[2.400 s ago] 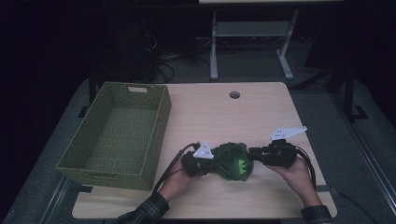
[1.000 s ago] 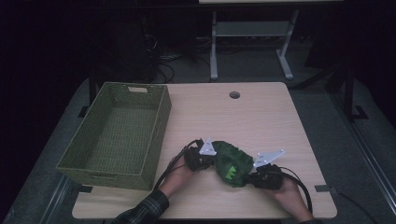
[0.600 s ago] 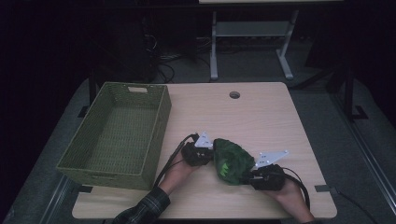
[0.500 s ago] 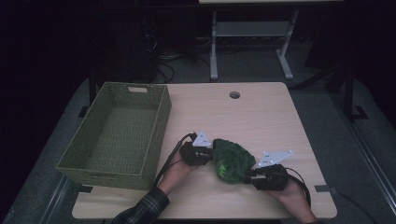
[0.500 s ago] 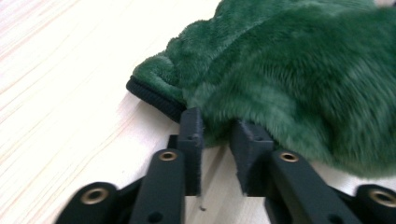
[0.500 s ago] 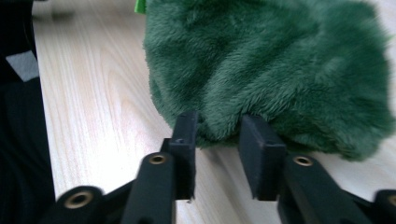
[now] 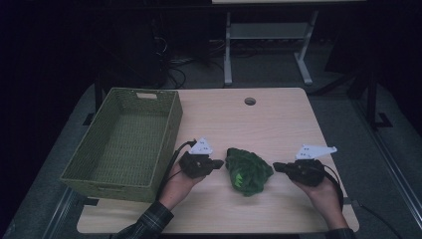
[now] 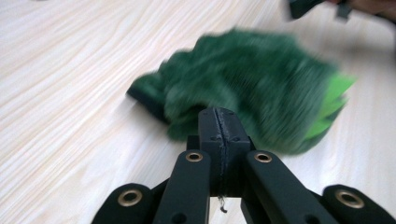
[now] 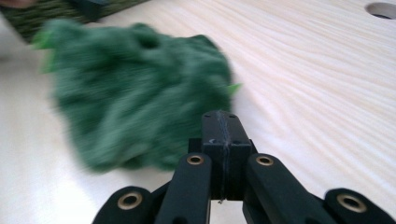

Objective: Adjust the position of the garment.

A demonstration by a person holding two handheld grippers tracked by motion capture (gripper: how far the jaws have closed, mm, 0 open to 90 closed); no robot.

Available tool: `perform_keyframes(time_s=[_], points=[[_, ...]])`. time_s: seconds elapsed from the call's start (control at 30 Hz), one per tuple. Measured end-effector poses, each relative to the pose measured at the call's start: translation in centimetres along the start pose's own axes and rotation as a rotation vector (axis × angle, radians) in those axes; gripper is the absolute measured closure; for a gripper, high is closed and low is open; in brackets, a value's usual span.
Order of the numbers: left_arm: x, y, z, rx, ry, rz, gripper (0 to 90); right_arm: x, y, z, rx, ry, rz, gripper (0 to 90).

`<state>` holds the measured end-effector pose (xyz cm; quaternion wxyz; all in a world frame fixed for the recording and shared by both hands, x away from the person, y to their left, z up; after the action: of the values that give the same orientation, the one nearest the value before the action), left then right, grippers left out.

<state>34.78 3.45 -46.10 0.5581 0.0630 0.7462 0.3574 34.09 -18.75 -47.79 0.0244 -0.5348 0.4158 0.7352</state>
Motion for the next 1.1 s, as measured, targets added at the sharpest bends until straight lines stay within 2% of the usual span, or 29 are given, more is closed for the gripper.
perform_keyframes(time_s=[0.07,0.2,0.33,0.4,0.53,0.6,0.7,0.73,0.9,1.1], points=[[-0.7,0.0,-0.6,0.017,-0.001,-0.012,89.8,0.0,-1.0,-1.1,0.007,-0.009,0.029,90.0],[-2.4,-0.1,-2.5,0.056,-0.021,-0.051,89.7,0.0,-2.9,-1.8,-0.006,-0.006,0.064,90.0],[-3.3,-0.6,-3.8,0.083,-0.048,-0.048,89.4,0.4,-4.2,-1.7,-0.014,-0.008,0.106,90.0],[-3.1,-1.5,-4.1,0.080,-0.057,-0.022,89.3,0.6,-4.4,-1.6,-0.021,-0.009,0.116,90.0],[-0.7,-3.7,-3.6,0.059,-0.067,0.075,89.6,0.8,-4.4,-1.3,-0.044,-0.006,0.127,90.0],[0.5,-4.3,-3.2,0.039,-0.065,0.116,89.7,1.0,-4.3,-1.1,-0.054,-0.009,0.135,90.0],[1.9,-4.9,-2.7,0.039,-0.059,0.161,89.8,1.1,-4.5,-0.6,-0.079,0.005,0.141,90.0],[2.1,-5.1,-2.6,0.031,-0.054,0.167,89.8,1.2,-4.5,-0.4,-0.082,-0.004,0.149,90.0],[2.4,-5.4,-1.5,-0.002,-0.077,0.191,89.8,1.8,-5.0,0.9,-0.125,0.023,0.192,90.0],[2.4,-5.7,-0.6,-0.021,-0.090,0.197,89.8,2.5,-4.9,3.0,-0.174,0.056,0.206,90.0]])
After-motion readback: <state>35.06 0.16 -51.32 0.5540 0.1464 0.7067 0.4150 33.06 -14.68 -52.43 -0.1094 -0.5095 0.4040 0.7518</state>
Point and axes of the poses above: each handheld gripper's, and its own axes: y roughly backward along the jaws, x roughly out of its underside, z roughly to its left, the point moved 9 cm from there along -y, roughly forward along the jaws, and after that the axes turned 2 degrees about y, right-handed, at the moved point
